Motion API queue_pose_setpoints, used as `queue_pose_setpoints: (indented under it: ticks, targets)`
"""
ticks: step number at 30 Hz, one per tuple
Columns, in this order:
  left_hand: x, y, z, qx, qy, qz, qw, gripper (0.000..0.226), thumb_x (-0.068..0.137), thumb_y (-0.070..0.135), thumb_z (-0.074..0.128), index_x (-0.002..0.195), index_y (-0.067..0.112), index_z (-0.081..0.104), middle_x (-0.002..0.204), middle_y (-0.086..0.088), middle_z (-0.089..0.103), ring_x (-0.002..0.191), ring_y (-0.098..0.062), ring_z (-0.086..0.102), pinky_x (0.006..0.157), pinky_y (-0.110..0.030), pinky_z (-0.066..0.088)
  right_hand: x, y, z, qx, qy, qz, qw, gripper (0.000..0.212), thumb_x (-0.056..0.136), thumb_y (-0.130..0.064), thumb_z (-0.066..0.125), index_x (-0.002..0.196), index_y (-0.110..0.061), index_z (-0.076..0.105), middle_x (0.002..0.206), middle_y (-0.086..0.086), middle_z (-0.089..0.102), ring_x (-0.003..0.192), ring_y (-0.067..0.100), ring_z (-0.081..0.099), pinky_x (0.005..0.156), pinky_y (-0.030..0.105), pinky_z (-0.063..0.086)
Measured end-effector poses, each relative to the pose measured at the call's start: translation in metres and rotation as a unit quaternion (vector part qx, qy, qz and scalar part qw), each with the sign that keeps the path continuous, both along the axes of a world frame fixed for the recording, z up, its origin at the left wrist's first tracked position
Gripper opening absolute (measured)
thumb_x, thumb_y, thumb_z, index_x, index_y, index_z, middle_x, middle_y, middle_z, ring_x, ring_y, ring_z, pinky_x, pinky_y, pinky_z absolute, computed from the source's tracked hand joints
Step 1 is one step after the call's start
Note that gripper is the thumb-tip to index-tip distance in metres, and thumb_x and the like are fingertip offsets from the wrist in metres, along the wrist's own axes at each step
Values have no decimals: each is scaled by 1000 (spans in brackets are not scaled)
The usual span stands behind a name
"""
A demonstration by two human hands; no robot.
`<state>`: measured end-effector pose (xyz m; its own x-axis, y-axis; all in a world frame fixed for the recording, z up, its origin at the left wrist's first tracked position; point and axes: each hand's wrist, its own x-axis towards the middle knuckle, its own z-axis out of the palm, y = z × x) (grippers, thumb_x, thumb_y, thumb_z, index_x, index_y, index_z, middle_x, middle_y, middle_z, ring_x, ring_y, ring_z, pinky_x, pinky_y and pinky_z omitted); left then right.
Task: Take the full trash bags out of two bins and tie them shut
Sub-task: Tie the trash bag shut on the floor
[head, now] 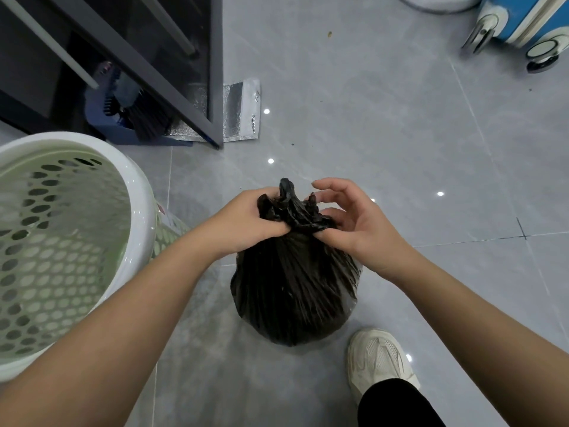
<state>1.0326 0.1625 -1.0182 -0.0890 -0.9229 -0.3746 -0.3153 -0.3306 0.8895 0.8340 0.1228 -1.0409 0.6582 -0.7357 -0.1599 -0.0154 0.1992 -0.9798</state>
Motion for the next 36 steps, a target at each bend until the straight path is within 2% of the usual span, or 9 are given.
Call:
queue_pose_setpoints:
  ticks: [4,7,11,15,19,23,28,32,36]
  targets:
    - [5,2,0,-6,23,13,1000,32,82,-13,55,93,15,64,90,-1,68,88,-10,64,86,-28,49,-1,-5,-8,-103,144,98,979,68,78,-7,75,135,-28,44,123,-6,56,109,7,59,98,26,46]
    - [6,3,-1,-4,24,11,1000,34,80,-14,53,92,17,60,86,7,66,85,-7,61,82,-25,47,9,-9,-9,-204,219,142,943,50,79,-19,74,125,-31,56,107,-26,61,103,-5,58,95,18,42]
    - [1,2,2,-9,-2,-28,1000,14,78,2,62,80,16,64,76,5,62,75,-6,55,73,-22,44,16,-10,-16,-321,291,133,892,9,78,-30,63,85,-25,65,77,-11,63,78,12,59,87,41,44]
    - [5,-2,4,-19,-24,11,999,34,82,-7,62,67,23,58,57,18,58,59,4,52,61,-11,41,12,-3,-24,-394,300,119,861,25,82,-50,55,79,-27,65,90,-12,52,93,13,49,96,37,31]
    - [1,-7,9,36,38,105,993,31,86,-6,52,68,18,59,55,14,64,58,2,61,59,-11,48,12,8,-21,-201,164,101,960,33,83,-38,70,103,-14,60,97,-1,63,90,14,62,83,39,50]
    - [-7,-13,10,82,59,109,989,11,89,10,53,82,9,62,70,-1,66,68,-13,64,68,-25,52,26,15,-27,-36,103,127,986,91,69,-53,75,142,-29,27,132,-15,51,122,3,52,103,35,44]
    - [-10,-29,9,79,-55,12,995,9,85,10,63,82,6,56,77,-11,53,67,-18,50,62,-28,40,43,25,-33,-74,190,170,964,69,61,-63,75,121,-37,55,120,-17,61,118,4,54,105,38,43]
    - [-4,-38,7,93,-99,-57,989,16,83,5,65,75,11,52,73,-10,52,65,-17,48,58,-26,38,52,33,-37,-73,149,112,980,78,52,-71,77,119,-36,57,117,-14,64,116,5,57,102,38,46]
    - [-5,-42,-1,86,-72,-21,993,24,84,7,66,68,15,50,65,-5,51,56,-14,46,52,-24,37,54,35,-30,-71,150,105,981,74,54,-64,79,117,-32,57,113,-14,65,113,5,58,100,36,47]
